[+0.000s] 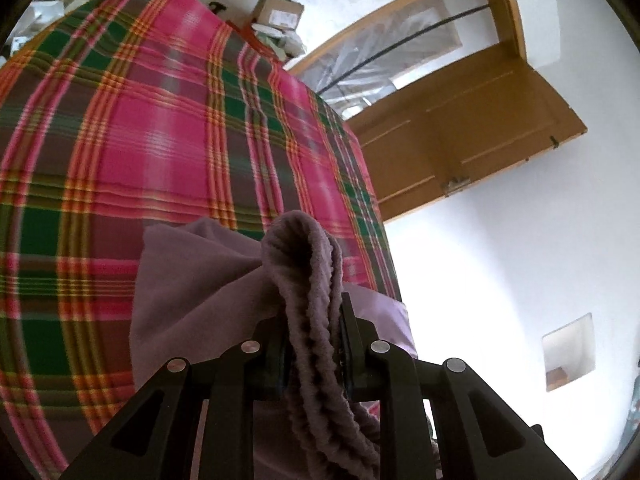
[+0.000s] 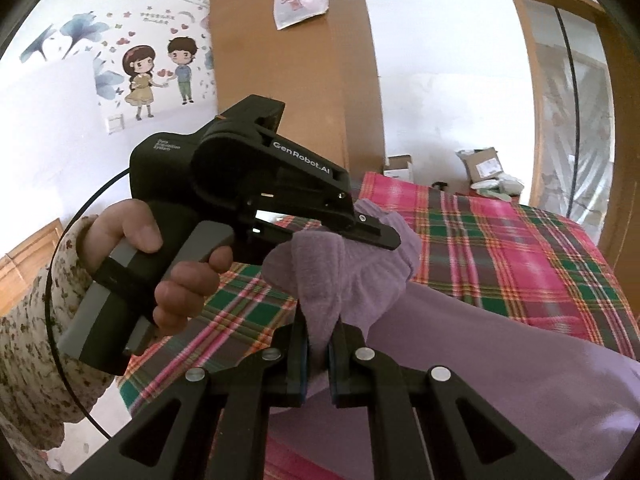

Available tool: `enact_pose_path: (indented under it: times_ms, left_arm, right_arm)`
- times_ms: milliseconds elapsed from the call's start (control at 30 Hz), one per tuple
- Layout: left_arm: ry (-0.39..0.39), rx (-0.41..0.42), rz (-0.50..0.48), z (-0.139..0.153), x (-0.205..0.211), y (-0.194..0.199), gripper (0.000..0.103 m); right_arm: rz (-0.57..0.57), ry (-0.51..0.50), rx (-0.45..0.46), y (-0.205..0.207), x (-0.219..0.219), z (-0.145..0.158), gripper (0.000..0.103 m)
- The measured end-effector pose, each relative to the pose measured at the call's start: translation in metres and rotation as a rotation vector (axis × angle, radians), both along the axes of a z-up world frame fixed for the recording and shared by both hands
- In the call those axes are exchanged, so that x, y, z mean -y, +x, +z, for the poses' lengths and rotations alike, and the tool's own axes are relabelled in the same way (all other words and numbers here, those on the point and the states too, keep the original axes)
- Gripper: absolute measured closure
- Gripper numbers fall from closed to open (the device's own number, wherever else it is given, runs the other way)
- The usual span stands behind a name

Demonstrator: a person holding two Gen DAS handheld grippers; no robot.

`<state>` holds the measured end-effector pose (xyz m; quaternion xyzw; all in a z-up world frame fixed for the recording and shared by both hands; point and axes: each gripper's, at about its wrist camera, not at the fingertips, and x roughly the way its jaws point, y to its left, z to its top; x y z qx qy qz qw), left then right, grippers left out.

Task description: Fold clothes

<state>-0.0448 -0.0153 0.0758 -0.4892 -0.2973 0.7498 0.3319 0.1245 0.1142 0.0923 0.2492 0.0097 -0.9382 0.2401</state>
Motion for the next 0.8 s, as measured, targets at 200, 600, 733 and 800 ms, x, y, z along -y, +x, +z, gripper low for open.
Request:
enact_pose_path:
  times_ms: [200, 600, 733, 800]
  left_arm:
    - [-0.016, 0.034, -0.044, -0.012, -0.026, -0.006, 0.083]
    - [-0.054, 0.082, -0.088, -0.034, -0.058, -0.012, 0.081]
    - [-0.064, 0.076, -0.079, -0.032, -0.057, -0.011, 0.081]
    - [-0.058, 0.065, -0.069, -0.030, -0.054, -0.009, 0.077]
  right_arm:
    - [-0.042, -0.003, 0.038, -0.001, -0.024, -0.013, 0.096]
    - [-0.097, -0.017, 0.107, -0.005, -0.051, -0.035, 0.095]
    - [-0.101, -0.028, 0.129, -0.006, -0.056, -0.042, 0.095]
    - [-0.108, -0.036, 0.141, -0.007, -0.059, -0.046, 0.095]
